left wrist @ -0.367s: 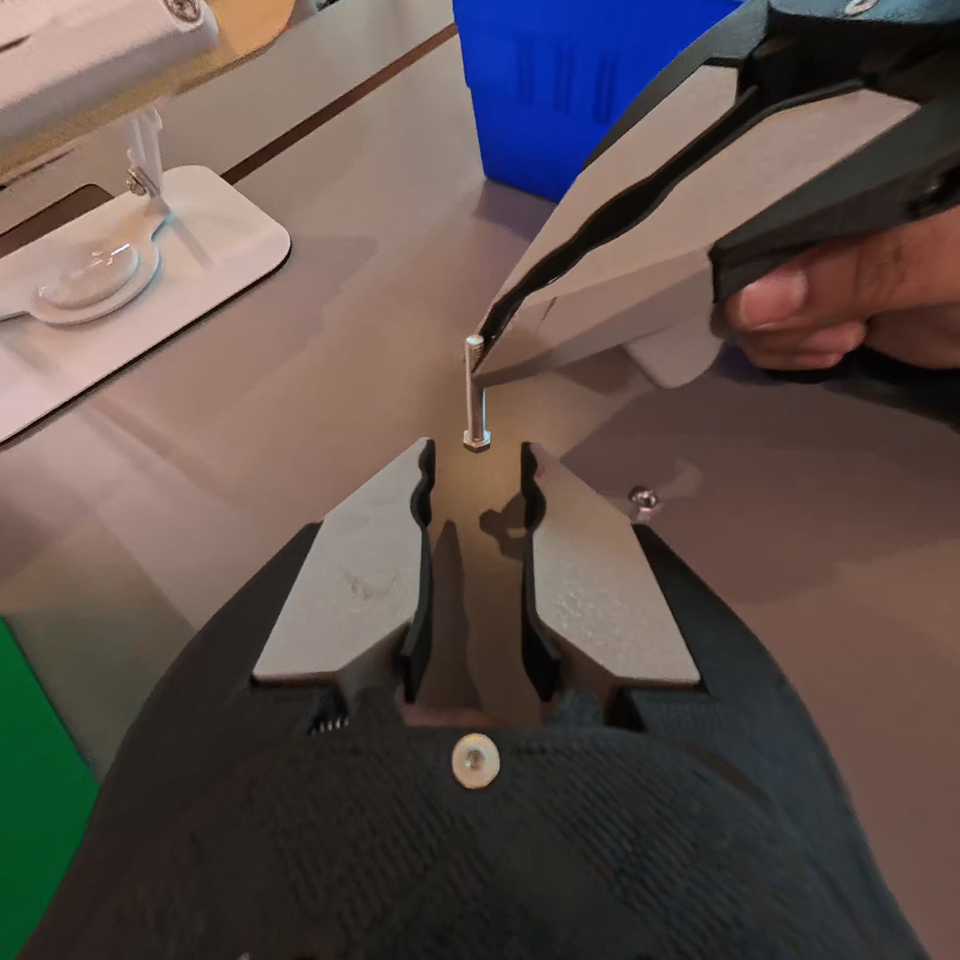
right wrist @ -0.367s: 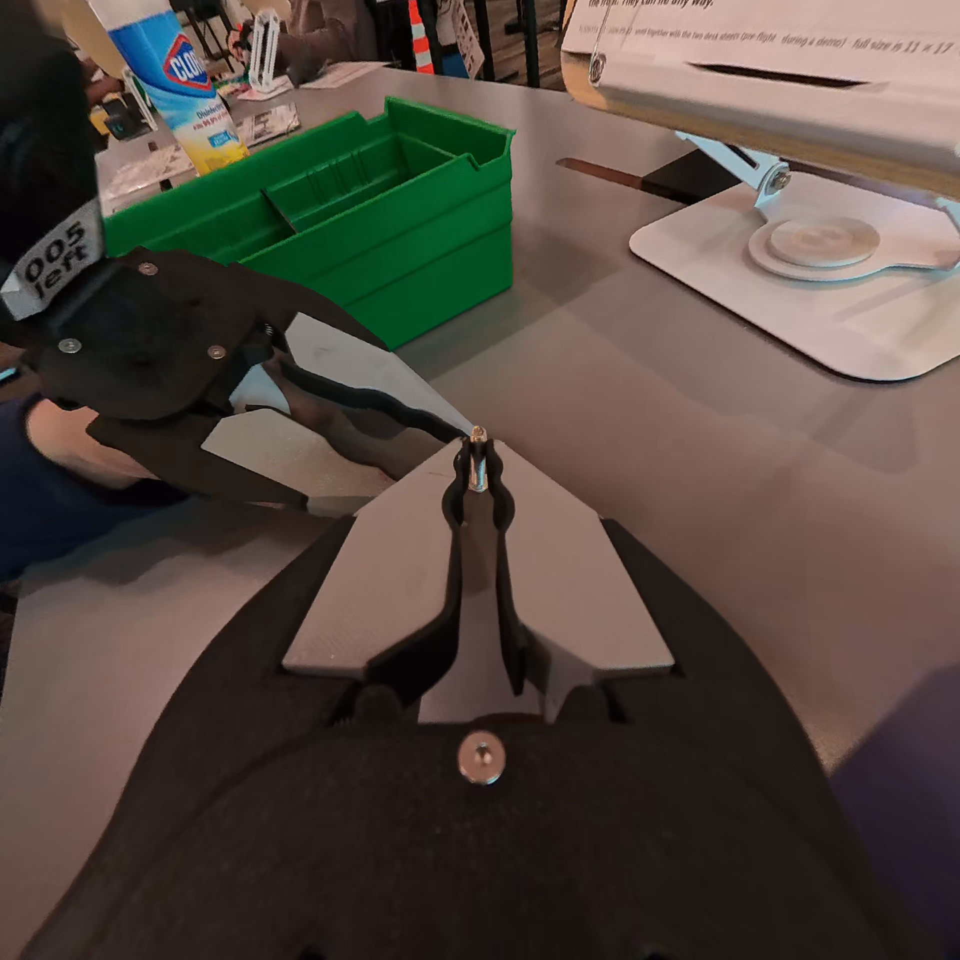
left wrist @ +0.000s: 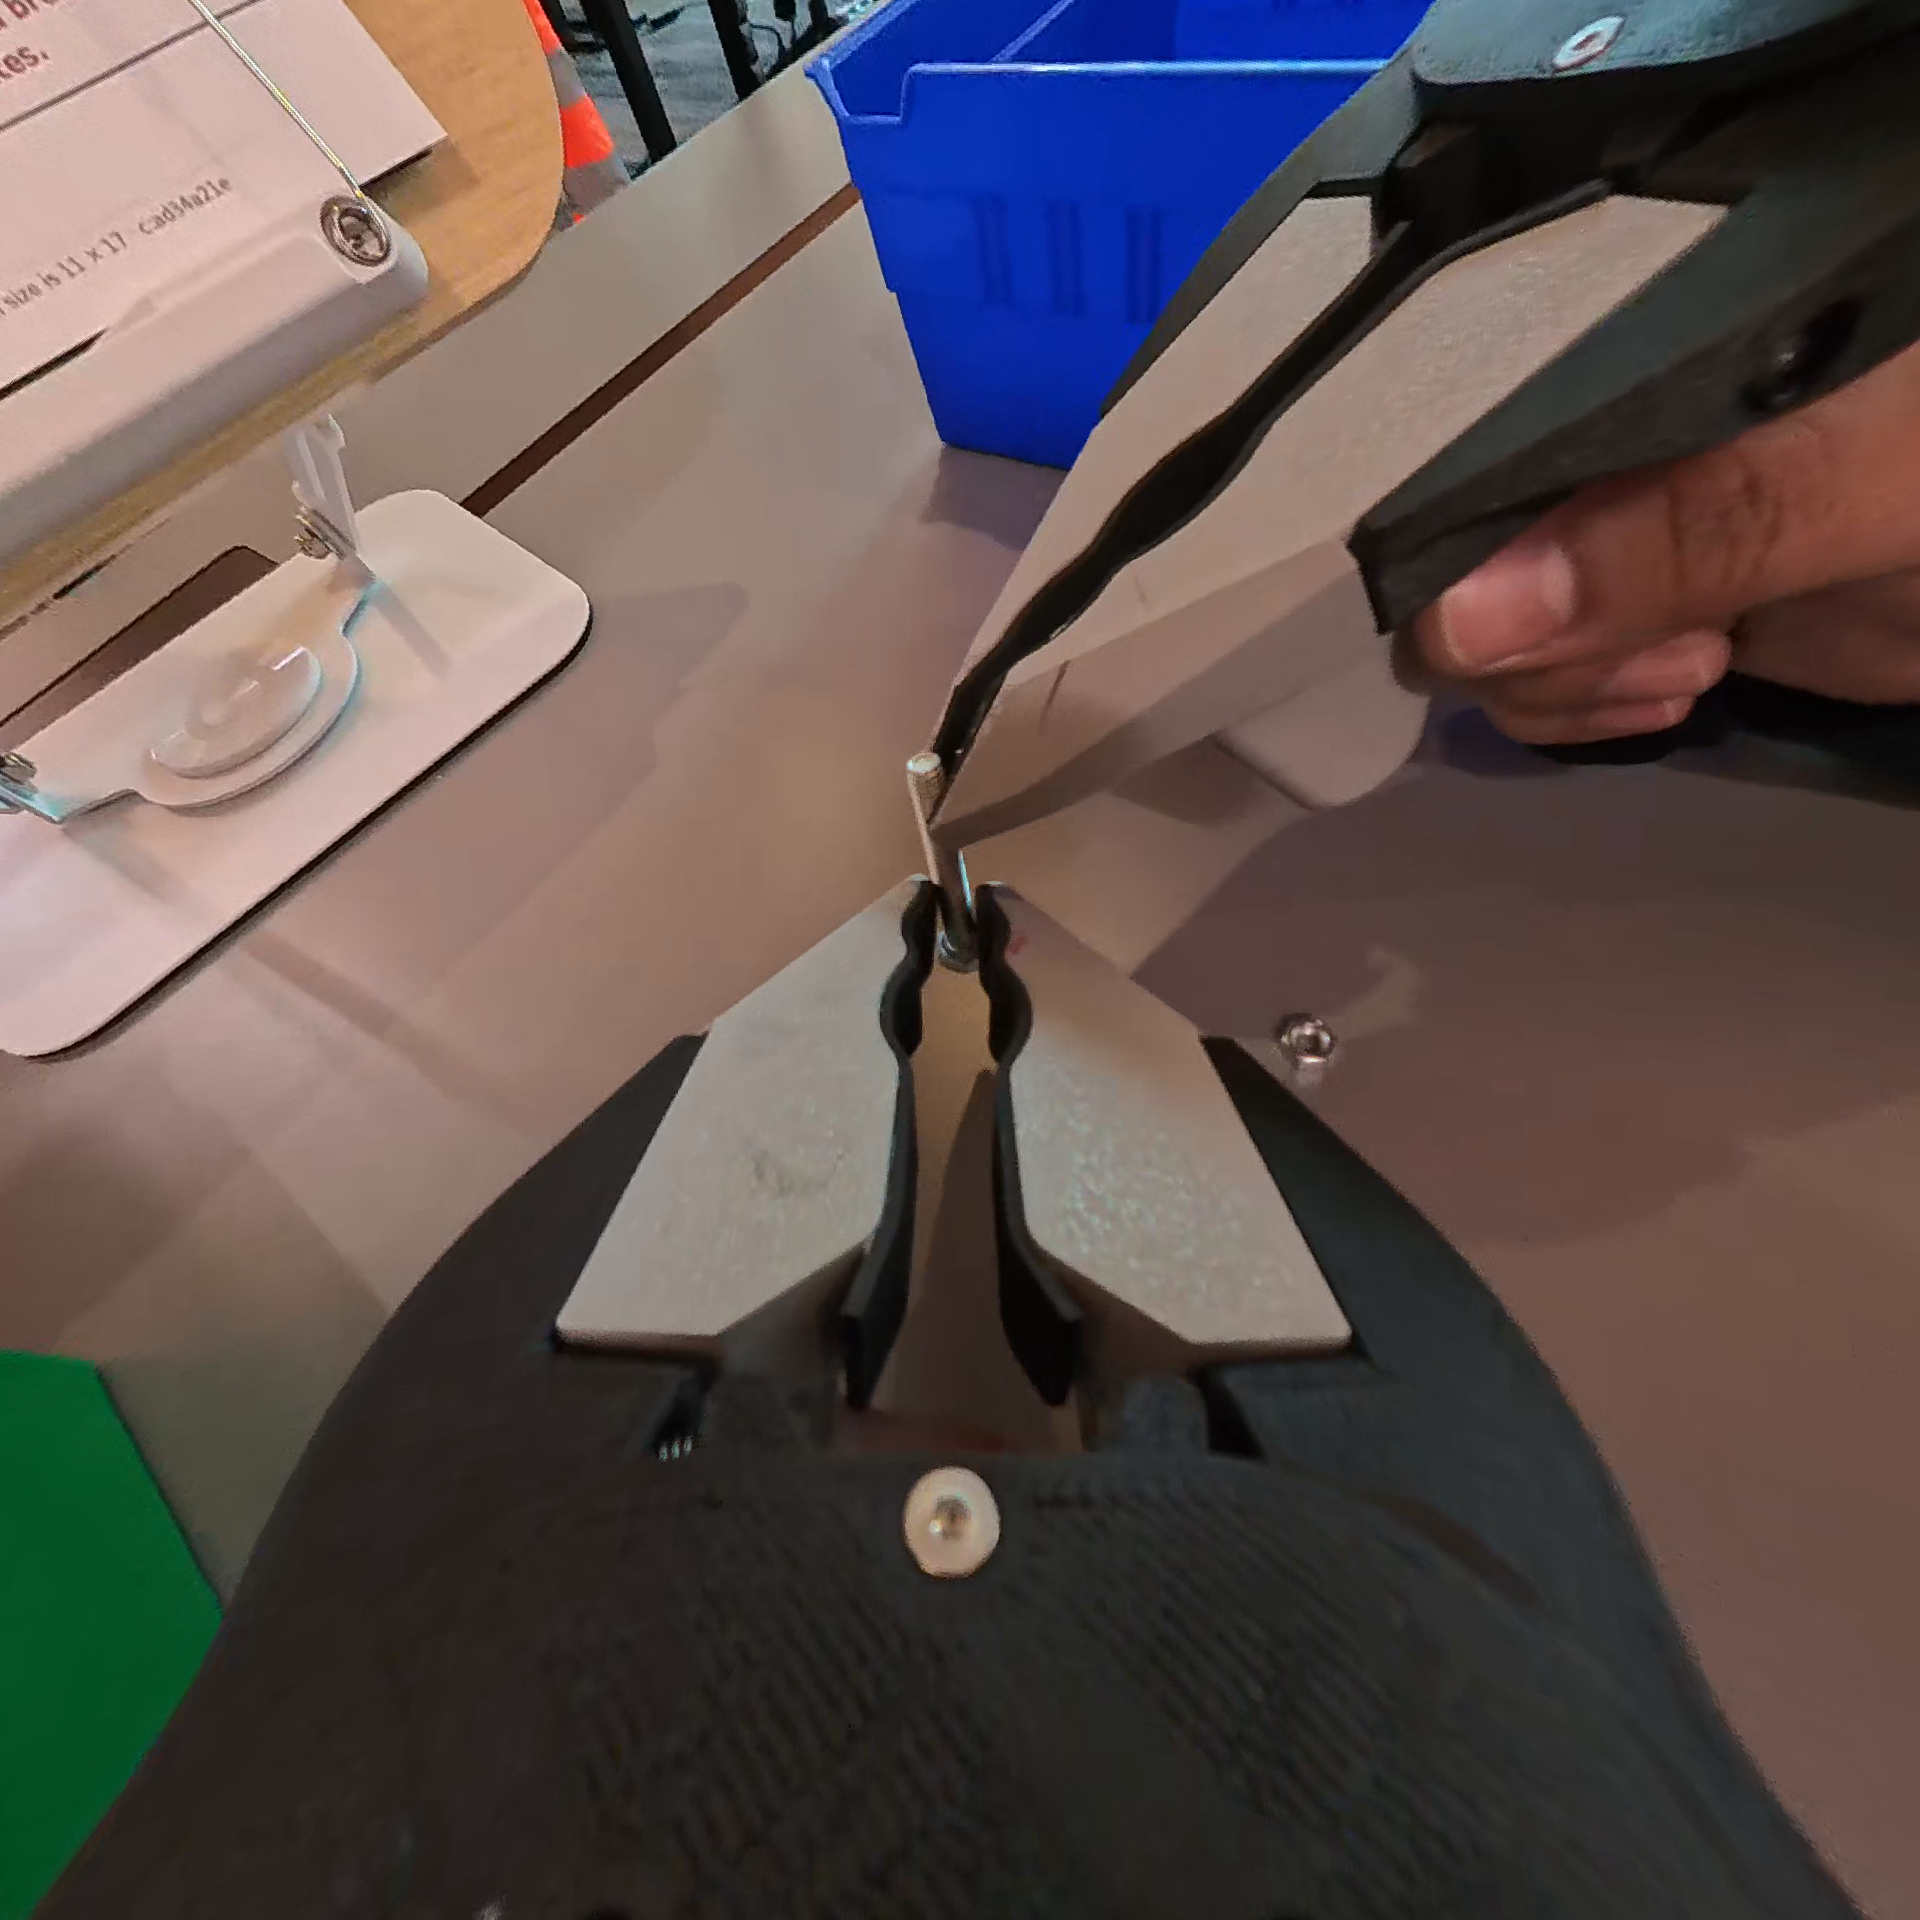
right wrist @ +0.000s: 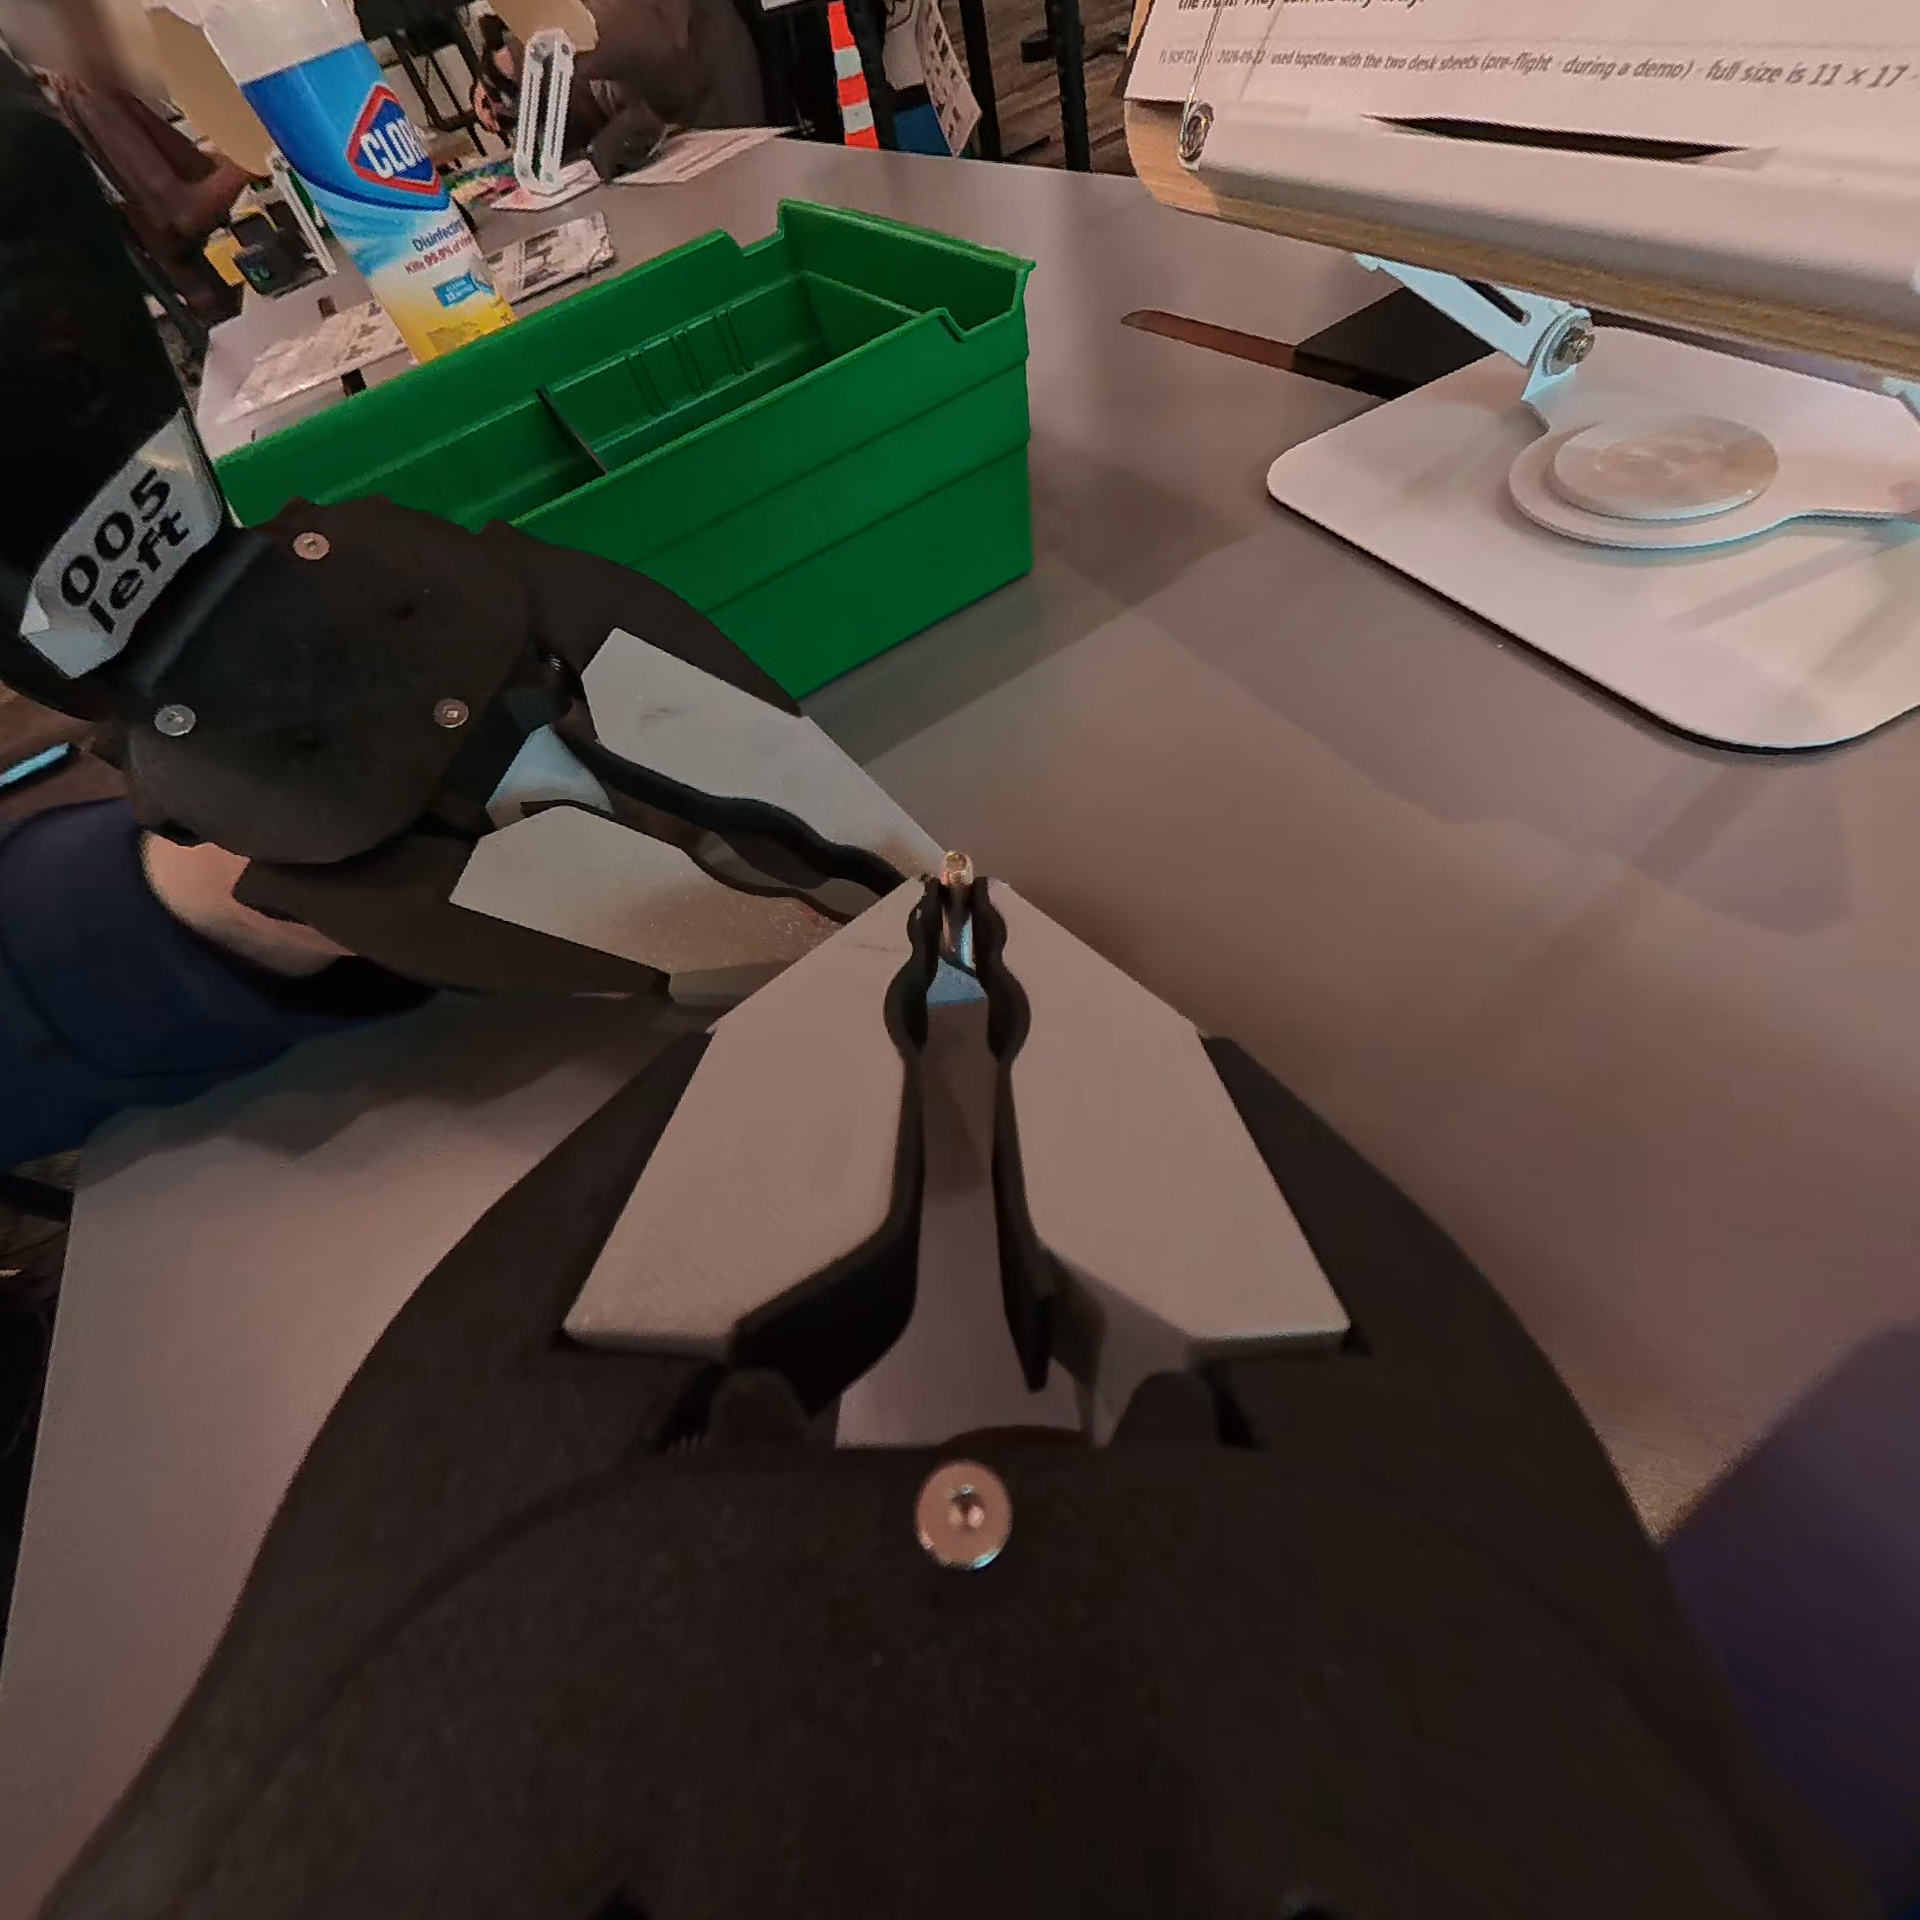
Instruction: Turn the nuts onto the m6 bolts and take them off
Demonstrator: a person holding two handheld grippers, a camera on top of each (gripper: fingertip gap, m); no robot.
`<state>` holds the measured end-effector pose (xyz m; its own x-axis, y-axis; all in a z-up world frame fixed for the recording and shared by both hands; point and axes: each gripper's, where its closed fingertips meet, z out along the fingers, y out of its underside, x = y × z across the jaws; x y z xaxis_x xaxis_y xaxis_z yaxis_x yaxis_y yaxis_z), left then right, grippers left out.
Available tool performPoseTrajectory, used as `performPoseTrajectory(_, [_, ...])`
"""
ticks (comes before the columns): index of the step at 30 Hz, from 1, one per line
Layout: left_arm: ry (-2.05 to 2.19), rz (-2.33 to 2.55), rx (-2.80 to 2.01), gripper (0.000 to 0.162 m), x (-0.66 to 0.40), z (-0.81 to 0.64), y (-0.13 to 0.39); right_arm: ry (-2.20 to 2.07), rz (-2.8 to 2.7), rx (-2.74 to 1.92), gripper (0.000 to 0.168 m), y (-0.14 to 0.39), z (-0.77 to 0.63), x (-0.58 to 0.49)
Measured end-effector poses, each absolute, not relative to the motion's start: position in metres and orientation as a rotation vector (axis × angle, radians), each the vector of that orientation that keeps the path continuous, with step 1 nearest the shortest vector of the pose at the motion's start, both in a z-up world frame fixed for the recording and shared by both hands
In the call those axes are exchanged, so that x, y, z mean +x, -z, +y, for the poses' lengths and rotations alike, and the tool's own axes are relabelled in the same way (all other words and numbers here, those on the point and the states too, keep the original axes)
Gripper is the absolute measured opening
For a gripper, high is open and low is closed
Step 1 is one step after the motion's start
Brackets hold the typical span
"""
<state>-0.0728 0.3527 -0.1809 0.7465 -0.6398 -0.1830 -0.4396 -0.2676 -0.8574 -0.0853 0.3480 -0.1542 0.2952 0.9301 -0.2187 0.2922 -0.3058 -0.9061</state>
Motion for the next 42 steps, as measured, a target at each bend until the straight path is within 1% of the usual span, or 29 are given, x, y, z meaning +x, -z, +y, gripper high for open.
performPoseTrajectory(1, [0.243, 0.827, -1.908, 0.004, -0.073, 0.352, 0.181, -1.015, -1.112, -1.773, 0.002, 0.155, 0.347, -0.086])
performPoseTrajectory(5, [0.328, 0.775, -1.918, 0.003, -0.075, 0.350, 0.181, -1.024, -1.124, -1.763, 0.003, 0.154, 0.344, -0.087])
performPoseTrajectory(11, [0.732, 0.647, -1.949, 0.003, -0.065, 0.333, 0.171, -1.083, -1.119, -1.741, 0.011, 0.149, 0.339, -0.091])
performPoseTrajectory(13, [0.832, 0.607, -1.959, 0.002, -0.064, 0.330, 0.168, -1.116, -1.128, -1.738, 0.008, 0.149, 0.335, -0.093])
performPoseTrajectory(14, [0.856, 0.592, -1.961, 0.002, -0.064, 0.329, 0.168, -1.142, -1.136, -1.733, 0.002, 0.148, 0.332, -0.094])
performPoseTrajectory(19, [0.845, 0.608, -1.945, 0.003, -0.064, 0.327, 0.166, -1.243, -1.093, -1.765, 0.002, 0.146, 0.329, -0.093])
performPoseTrajectory(22, [0.867, 0.581, -1.909, 0.009, -0.065, 0.328, 0.159, -1.356, -1.029, -1.767, 0.002, 0.138, 0.329, -0.091])
performPoseTrajectory(26, [0.921, 0.566, -1.871, 0.004, -0.063, 0.326, 0.151, -1.450, -0.977, -1.765, 0.002, 0.131, 0.329, -0.089])
performPoseTrajectory(33, [0.903, 0.581, -1.847, 0.009, -0.062, 0.325, 0.147, -1.456, -0.987, -1.732, 0.002, 0.124, 0.324, -0.090])
performPoseTrajectory(35, [0.915, 0.581, -1.843, 0.008, -0.061, 0.324, 0.146, -1.437, -0.998, -1.725, 0.002, 0.123, 0.323, -0.090])
performPoseTrajectory(37, [0.921, 0.593, -1.842, 0.003, -0.060, 0.323, 0.147, -1.418, -1.013, -1.723, 0.002, 0.124, 0.323, -0.090])
performPoseTrajectory(42, [0.888, 0.618, -1.848, 0.002, -0.058, 0.321, 0.149, -1.365, -1.064, -1.709, 0.003, 0.125, 0.319, -0.092])
